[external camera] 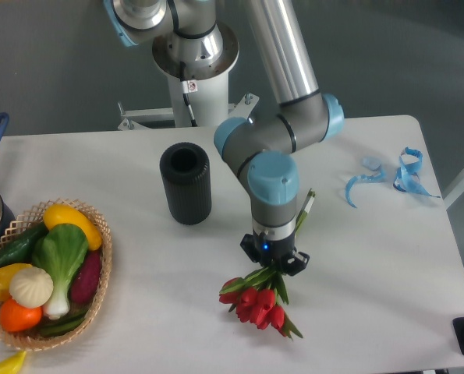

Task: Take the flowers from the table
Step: 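Lift the gripped tulip bundle up off the table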

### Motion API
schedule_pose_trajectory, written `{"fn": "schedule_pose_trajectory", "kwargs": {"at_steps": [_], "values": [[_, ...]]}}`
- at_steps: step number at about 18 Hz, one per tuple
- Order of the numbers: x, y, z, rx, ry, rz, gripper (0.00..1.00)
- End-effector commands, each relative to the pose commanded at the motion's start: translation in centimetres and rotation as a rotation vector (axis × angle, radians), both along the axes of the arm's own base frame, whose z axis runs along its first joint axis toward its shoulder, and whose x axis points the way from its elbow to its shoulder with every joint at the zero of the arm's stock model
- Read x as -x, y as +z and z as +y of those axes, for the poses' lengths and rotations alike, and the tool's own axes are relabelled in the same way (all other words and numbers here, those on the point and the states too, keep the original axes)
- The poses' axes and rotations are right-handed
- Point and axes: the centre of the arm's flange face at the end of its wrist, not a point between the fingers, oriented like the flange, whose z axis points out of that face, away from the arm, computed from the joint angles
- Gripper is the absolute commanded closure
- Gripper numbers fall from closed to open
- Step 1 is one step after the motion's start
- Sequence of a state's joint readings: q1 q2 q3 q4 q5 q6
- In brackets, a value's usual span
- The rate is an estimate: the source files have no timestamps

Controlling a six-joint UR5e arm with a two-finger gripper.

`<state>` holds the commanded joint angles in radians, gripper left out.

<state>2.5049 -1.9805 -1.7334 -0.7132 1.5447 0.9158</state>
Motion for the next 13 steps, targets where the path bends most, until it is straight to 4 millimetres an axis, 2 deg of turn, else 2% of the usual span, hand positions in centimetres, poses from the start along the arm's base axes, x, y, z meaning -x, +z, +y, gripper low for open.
{"fn": "schedule_pose_trajectory", "kwargs": {"at_steps": [2, 5, 10, 13], "values": [[-0.1, 0.9, -0.3, 0.002, 0.000, -0.004, 1.00], [-0.1, 2.6, -1.8, 0.028, 0.019, -0.036, 1.00], [0.4, 7.3, -5.3, 0.093, -0.047, -0.075, 1.00], [0.2, 9.5, -5.5, 0.111, -0.063, -0.095, 1.00]]}}
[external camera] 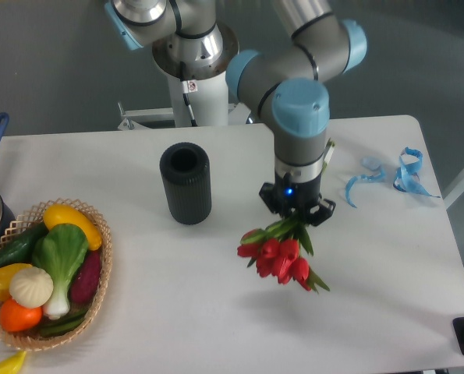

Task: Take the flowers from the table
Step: 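Lift the gripped tulip bundle up off the table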

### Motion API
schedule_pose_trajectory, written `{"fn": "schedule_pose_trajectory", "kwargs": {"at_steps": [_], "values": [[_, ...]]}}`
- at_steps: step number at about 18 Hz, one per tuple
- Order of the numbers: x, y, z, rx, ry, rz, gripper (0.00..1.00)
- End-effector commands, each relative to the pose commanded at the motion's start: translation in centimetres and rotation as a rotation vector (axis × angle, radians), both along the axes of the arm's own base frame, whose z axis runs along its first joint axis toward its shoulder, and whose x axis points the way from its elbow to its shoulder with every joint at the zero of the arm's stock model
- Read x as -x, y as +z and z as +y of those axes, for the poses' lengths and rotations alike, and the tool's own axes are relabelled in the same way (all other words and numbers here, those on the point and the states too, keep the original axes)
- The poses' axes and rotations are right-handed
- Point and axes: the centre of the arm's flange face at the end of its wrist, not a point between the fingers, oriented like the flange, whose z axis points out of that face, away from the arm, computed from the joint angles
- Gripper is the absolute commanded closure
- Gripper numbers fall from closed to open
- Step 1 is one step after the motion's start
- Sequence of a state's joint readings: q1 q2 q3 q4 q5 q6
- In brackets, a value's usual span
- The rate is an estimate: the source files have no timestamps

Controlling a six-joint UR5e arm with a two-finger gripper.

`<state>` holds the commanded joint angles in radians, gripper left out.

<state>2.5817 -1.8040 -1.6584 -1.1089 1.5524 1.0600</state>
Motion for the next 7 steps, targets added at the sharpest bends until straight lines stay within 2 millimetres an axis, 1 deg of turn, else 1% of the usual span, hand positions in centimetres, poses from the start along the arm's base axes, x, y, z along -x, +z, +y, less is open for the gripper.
{"fn": "schedule_pose_trajectory", "kwargs": {"at_steps": [3, 6, 7], "values": [[0.0, 1.5, 0.3, -0.009, -0.003, 0.011, 1.00], [0.1, 2.2, 0.5, -0.014, -0.006, 0.022, 1.00], [0.0, 2.0, 0.4, -0.012, -0.008, 0.020, 1.00]]}}
